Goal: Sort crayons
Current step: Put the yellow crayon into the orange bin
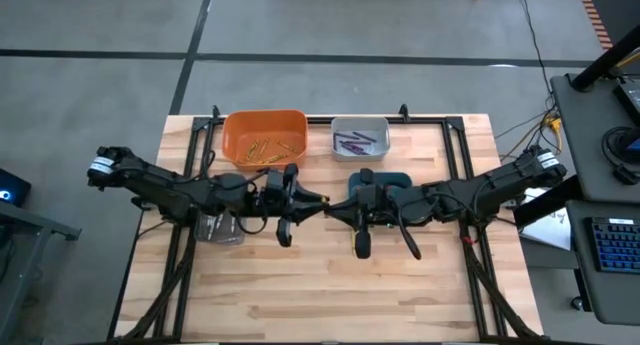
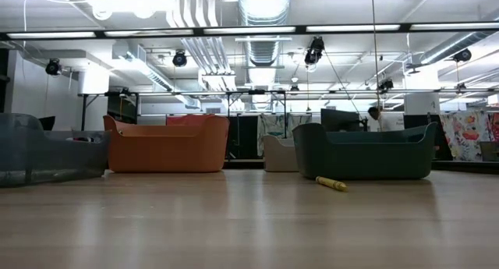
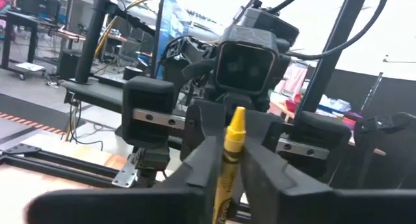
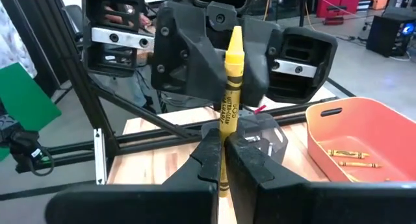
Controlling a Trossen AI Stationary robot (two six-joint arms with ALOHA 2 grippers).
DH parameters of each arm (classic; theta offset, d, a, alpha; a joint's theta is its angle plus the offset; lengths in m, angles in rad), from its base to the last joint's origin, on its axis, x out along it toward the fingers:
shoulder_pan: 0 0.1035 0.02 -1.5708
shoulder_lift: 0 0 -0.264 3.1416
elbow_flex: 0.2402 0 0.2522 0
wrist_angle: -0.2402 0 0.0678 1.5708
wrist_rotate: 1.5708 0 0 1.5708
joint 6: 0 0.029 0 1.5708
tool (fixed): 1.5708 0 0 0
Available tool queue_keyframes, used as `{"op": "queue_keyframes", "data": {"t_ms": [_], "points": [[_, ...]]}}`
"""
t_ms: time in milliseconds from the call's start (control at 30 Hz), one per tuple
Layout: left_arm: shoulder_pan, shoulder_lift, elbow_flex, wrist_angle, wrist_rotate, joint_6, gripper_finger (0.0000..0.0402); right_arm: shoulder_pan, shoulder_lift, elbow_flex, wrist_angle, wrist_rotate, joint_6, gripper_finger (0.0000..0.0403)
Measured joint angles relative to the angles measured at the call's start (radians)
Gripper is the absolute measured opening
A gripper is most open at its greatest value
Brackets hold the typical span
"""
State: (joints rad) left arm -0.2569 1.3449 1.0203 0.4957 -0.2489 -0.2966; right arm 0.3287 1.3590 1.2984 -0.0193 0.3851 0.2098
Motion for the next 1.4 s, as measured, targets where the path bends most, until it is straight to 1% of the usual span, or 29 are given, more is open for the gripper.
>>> {"op": "queue_keyframes", "data": {"t_ms": [67, 100, 233, 400, 500, 533, 600, 700, 833, 933, 1033, 1167, 1267, 1400], "points": [[0.0, 0.0, 0.0, -0.001, -0.006, 0.001, 0.0021, 0.0, 0.0, 0.0, 0.001, -0.003, 0.023, 0.0009], [0.0, 0.0, 0.0, -0.001, -0.005, 0.001, 0.0012, 0.0, 0.0, 0.0, -0.001, -0.001, 0.033, 0.0011], [0.0, -0.001, 0.0, -0.004, -0.004, 0.001, 0.0011, 0.0, 0.0, 0.0, -0.007, -0.002, 0.063, 0.0033], [0.01, -0.005, 0.0, -0.014, -0.004, 0.0, 0.0003, -0.002, -0.012, 0.0, -0.027, 0.014, 0.097, 0.0086], [0.031, -0.026, 0.0, -0.098, -0.004, 0.0, 0.0003, -0.008, -0.036, 0.006, -0.089, 0.065, 0.148, 0.0115], [0.043, -0.04, 0.0, -0.145, -0.014, 0.0, 0.0002, -0.009, -0.046, 0.01, -0.12, 0.09, 0.177, 0.0122], [0.078, -0.066, 0.0, -0.281, -0.066, 0.0, 0.0002, -0.009, -0.062, 0.021, -0.194, 0.15, 0.233, 0.0133], [0.175, -0.098, 0.0, -0.551, -0.131, -0.003, 0.0002, -0.008, -0.078, 0.043, -0.277, 0.174, 0.296, 0.0142], [0.382, -0.109, 0.0, -0.875, -0.135, -0.023, 0.0002, -0.008, -0.081, 0.058, -0.295, 0.178, 0.316, 0.0142], [0.552, -0.087, 0.0, -1.028, -0.135, -0.028, 0.0001, -0.008, -0.081, 0.057, -0.293, 0.183, 0.316, 0.0137], [0.705, -0.056, -0.002, -1.076, -0.115, -0.014, 0.0001, -0.008, -0.077, 0.057, -0.29, 0.185, 0.328, 0.0132], [0.864, 0.015, -0.004, -1.073, -0.003, -0.005, 0.0001, -0.008, -0.067, 0.056, -0.29, 0.189, 0.349, 0.0127], [0.925, 0.067, -0.004, -1.073, 0.058, -0.013, 0.0001, -0.008, -0.059, 0.056, -0.293, 0.191, 0.372, 0.0128], [0.935, 0.118, -0.004, -1.073, 0.076, -0.018, 0.0001, -0.008, -0.05, 0.056, -0.297, 0.191, 0.379, 0.0131]]}}
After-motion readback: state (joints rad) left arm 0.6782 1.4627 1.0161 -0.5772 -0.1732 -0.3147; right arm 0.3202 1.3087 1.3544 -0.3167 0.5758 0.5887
